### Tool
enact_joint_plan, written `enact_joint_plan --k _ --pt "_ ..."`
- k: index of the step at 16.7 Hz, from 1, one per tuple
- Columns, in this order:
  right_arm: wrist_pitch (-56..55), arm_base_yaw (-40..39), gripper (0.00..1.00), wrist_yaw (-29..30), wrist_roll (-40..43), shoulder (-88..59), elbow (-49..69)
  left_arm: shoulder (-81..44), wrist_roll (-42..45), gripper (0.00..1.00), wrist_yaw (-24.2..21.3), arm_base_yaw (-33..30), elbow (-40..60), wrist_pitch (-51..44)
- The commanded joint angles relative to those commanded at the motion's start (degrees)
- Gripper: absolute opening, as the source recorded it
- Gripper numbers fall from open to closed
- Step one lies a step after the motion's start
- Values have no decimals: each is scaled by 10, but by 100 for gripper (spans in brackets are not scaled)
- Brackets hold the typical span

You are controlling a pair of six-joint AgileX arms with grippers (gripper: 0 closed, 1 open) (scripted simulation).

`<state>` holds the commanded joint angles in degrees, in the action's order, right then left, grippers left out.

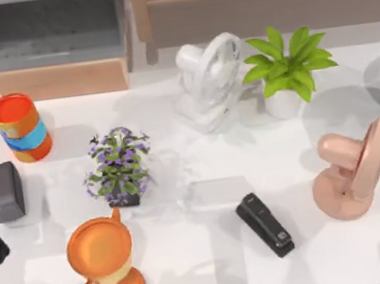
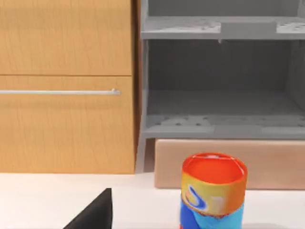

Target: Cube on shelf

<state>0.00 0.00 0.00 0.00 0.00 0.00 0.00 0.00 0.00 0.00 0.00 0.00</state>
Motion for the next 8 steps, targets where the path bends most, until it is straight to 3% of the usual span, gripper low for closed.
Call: enact_joint_plan --k 4,8 --pt "0 0 100 0 0 0 0 -12 11 100 -7 4 3 6" --pt "0 0 100 0 0 0 0 -112 92 100 -52 45 28 48"
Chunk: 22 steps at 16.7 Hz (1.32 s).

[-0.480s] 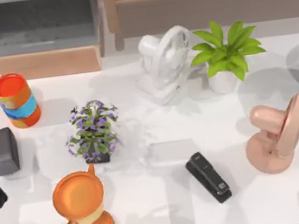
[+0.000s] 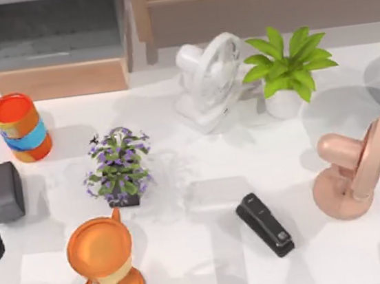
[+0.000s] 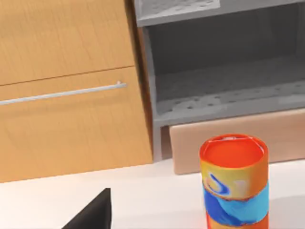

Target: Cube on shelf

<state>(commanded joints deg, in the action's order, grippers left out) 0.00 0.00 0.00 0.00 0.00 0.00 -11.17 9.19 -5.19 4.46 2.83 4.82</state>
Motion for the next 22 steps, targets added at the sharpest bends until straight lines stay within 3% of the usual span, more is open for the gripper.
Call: enact_joint_plan --k 14,22 --pt "0 0 100 0 0 0 0 -632 437 100 -153 202 230 296" --pt "0 0 100 0 0 0 0 -894 624 100 -188 250 372 439"
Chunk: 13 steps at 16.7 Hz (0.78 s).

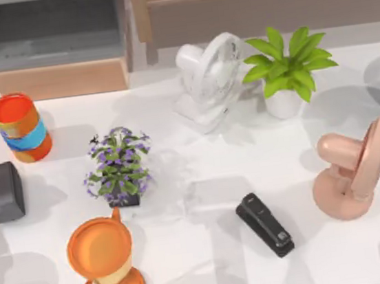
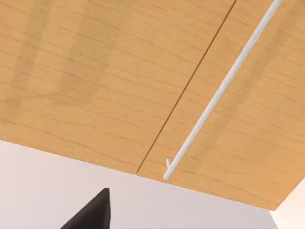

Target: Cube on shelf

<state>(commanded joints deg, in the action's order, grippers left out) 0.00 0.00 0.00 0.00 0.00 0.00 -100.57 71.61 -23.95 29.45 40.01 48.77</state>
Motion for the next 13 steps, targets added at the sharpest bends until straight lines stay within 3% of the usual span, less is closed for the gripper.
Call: enact_joint_plan --k 7,13 --pt "0 0 100 0 0 0 0 -188 133 100 -20 -5 137 120" --pt "0 0 100 0 0 0 0 -289 187 100 -28 -45 219 179"
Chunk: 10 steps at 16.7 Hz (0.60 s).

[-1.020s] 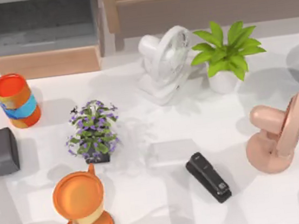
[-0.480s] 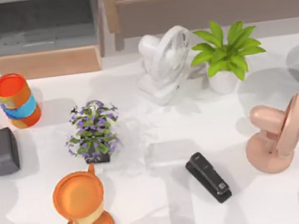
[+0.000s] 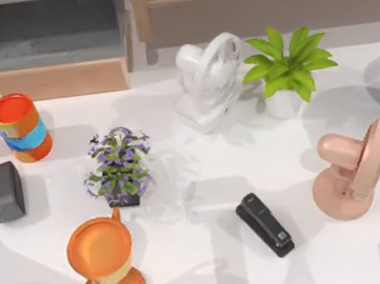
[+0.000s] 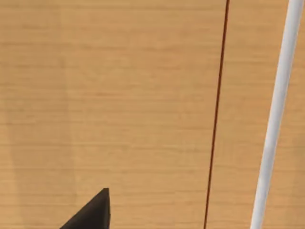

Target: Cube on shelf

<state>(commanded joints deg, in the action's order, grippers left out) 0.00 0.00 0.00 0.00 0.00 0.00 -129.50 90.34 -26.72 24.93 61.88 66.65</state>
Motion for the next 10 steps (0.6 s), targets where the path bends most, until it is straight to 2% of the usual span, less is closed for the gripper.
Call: enact_joint_plan --k 10 --pt "0 0 100 0 0 0 0 -14 4 100 2 -9 18 2"
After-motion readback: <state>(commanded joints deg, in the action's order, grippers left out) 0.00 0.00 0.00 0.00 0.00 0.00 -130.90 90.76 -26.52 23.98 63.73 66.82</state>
